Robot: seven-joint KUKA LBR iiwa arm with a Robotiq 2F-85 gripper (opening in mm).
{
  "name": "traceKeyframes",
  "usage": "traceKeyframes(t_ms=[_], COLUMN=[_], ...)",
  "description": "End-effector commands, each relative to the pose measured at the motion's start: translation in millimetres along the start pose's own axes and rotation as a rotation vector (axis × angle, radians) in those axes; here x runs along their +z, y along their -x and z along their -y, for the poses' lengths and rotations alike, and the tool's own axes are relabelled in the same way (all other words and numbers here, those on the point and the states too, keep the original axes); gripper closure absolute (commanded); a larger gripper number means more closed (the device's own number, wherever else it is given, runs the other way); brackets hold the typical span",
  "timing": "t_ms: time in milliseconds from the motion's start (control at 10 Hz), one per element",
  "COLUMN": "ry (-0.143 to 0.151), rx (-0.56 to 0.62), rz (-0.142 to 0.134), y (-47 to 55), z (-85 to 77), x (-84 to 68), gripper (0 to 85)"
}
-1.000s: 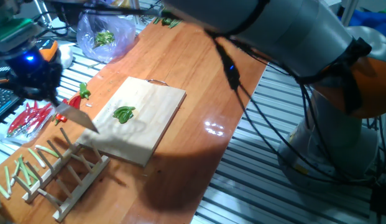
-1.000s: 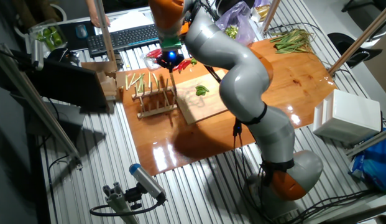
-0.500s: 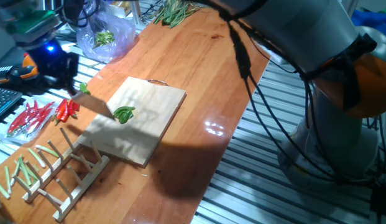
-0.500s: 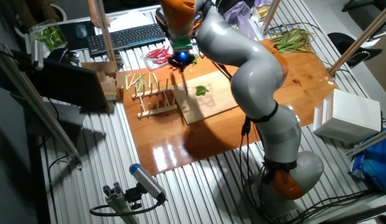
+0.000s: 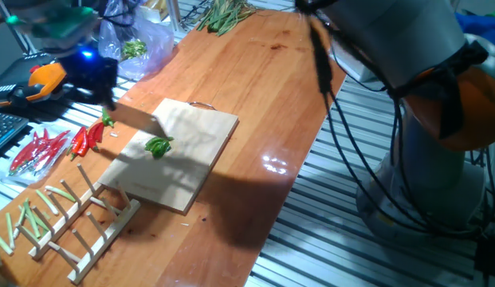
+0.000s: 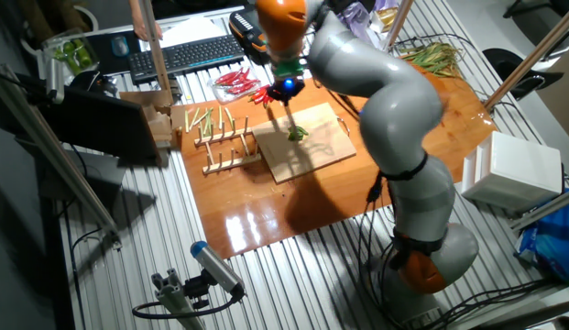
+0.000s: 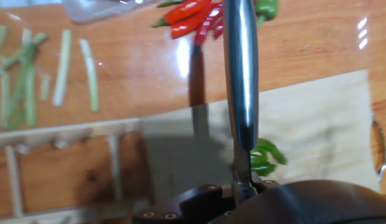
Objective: Chop the chili peppers
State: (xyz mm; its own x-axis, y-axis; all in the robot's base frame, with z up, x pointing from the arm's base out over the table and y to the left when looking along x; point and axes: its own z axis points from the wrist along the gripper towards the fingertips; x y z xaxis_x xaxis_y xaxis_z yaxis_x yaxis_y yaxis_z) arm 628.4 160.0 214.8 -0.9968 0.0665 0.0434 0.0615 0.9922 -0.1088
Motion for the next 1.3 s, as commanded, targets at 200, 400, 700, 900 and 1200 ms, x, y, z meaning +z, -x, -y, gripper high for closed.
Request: traceKeyframes(t_ms=[200,400,700,900,1200], ry=[0.029,0.034,0.075,0.093,0.105], rx=[-0.033,-0.031,-0.011,0.007,0.007], rz=[-0.016,0.002,-0.049,-0.037,-0.039], y=[-2.1,0.2,4.0,4.0,4.0], z=[61.9,59.2,52.4,52.4,52.4], x=[16.3,19.1,18.8,18.8,18.8], gripper=[85.0,85.0,85.0,85.0,85.0])
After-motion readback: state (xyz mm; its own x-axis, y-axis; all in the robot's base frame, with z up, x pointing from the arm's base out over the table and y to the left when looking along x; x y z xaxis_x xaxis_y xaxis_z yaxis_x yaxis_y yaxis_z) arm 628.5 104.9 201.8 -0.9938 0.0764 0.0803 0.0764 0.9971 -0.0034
